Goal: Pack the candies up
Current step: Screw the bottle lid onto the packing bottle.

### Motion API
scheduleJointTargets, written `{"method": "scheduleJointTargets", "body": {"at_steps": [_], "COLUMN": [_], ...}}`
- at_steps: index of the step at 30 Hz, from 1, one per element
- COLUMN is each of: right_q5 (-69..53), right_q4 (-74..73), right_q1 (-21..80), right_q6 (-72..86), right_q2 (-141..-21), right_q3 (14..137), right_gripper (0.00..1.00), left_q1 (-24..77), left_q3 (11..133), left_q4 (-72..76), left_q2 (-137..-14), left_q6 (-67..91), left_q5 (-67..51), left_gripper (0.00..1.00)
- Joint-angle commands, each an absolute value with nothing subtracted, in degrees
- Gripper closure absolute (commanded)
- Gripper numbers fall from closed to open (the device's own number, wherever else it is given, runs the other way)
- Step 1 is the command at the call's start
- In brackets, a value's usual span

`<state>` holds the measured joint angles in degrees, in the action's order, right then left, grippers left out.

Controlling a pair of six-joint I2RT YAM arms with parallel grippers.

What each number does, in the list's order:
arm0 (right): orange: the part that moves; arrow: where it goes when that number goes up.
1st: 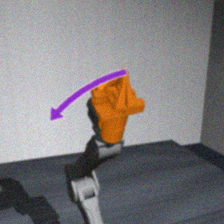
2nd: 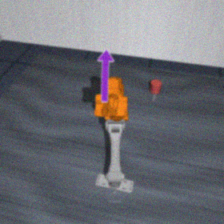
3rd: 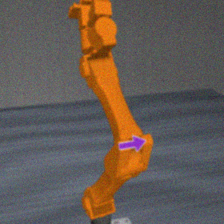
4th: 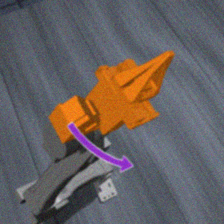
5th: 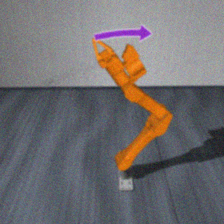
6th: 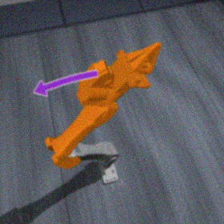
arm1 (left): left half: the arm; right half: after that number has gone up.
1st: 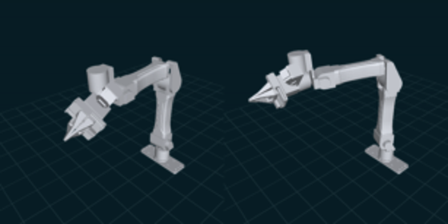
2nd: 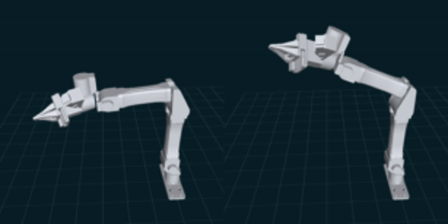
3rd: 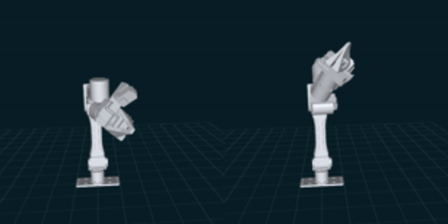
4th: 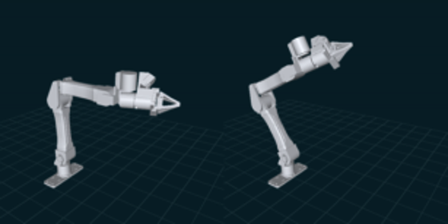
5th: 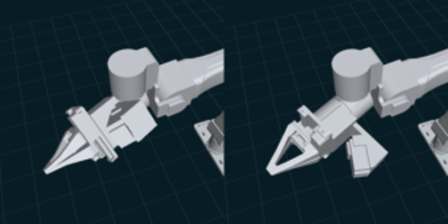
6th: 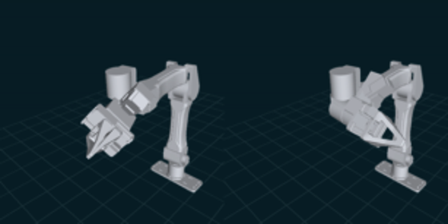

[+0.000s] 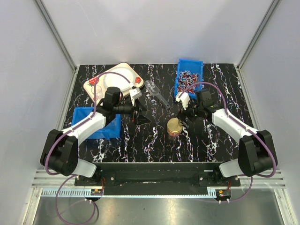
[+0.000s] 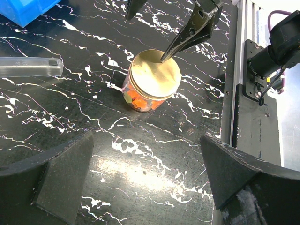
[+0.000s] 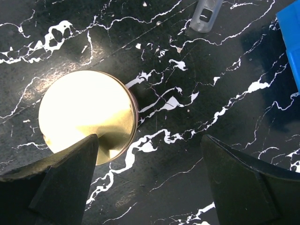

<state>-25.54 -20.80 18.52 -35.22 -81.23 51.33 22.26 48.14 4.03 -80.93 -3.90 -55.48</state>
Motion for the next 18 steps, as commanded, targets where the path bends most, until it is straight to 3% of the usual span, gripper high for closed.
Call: {"method": "scheduleJointTargets", "body": {"at_steps": [1, 18], "right_q5": [-23.6, -28.1], "right_q4": [-22.2, -27.9], "right_q1": [17.8, 17.7], "right_q6": [-37.6, -39.1], "right_q2": [-80.4, -73.6], "right_q3": [52.1, 53.3], "right_gripper": [0.06, 0.04], "left_q1": [22.5, 22.9], "left_q3": [47.8, 47.9], "left_q4": [7.3, 7.4], "left_q2": [-80.2, -80.5], "left_q6": [-3.7, -3.6], "left_q5": [-57.0, -56.9], "left_gripper": [0.01, 0.01]}}
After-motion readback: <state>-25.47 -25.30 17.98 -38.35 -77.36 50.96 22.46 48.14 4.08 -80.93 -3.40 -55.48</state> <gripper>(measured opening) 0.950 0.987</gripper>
